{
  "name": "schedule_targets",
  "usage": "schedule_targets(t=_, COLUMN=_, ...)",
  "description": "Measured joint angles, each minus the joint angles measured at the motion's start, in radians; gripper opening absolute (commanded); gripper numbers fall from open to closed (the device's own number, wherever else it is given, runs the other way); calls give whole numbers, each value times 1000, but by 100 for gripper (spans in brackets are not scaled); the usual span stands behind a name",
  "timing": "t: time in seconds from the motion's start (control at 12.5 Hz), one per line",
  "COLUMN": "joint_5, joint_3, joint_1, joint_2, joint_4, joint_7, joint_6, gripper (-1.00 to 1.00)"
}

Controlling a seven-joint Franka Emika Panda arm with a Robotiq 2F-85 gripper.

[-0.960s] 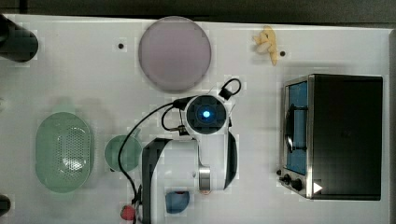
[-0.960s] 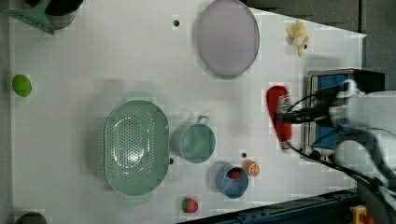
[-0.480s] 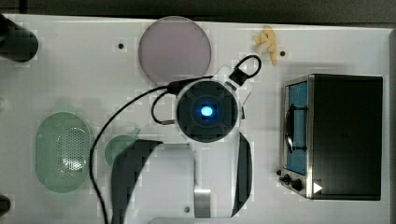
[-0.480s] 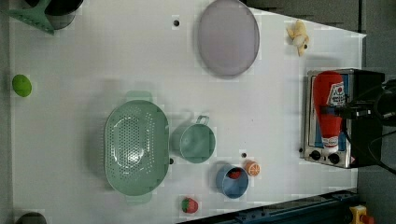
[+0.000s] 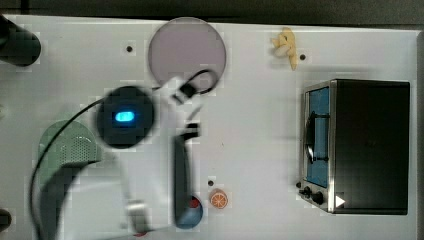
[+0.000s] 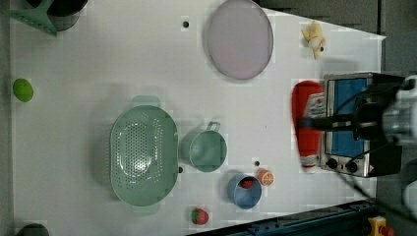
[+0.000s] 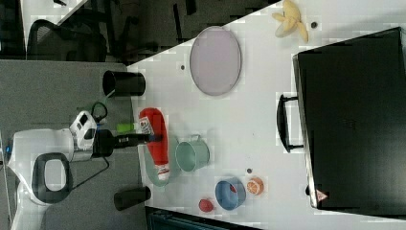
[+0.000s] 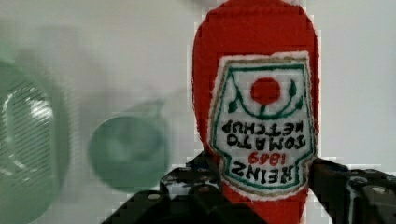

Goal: Pick Ketchup from the table and place it in strainer.

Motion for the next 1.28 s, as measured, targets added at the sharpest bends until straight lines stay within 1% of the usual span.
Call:
schedule_targets(t=0.24, joint_5=-4, joint_3=137, joint_1=47, joint_2=69, joint_4=6, joint_7=162, joint_6=45, gripper=18)
schedule_targets(t=0.4, joint_5=-7, joint_3=224, joint_1=71, joint_2=131, joint_4=14, joint_7=250, joint_6=132, gripper=18)
schedule_targets(t=0.64, joint_5=-2, joint_3=304, joint_1=102, joint_2=227, joint_4=25, joint_7=325, joint_6=281, gripper=18)
schedule_targets(t=0.72, joint_5=0, joint_3=316, joint_1=113, joint_2=255, joint_4=27, joint_7=358, joint_6=312, gripper=18)
schedule_targets(t=0.96, joint_5=-8, joint_3=348, joint_1=117, joint_2=346, joint_4=25, joint_7=470, joint_6=395, gripper=18)
schedule_targets(t=1.28, joint_5=-7, joint_3=333, joint_1=142, joint_2=492, joint_4=29, joint_7=568, joint_6=561, gripper=18)
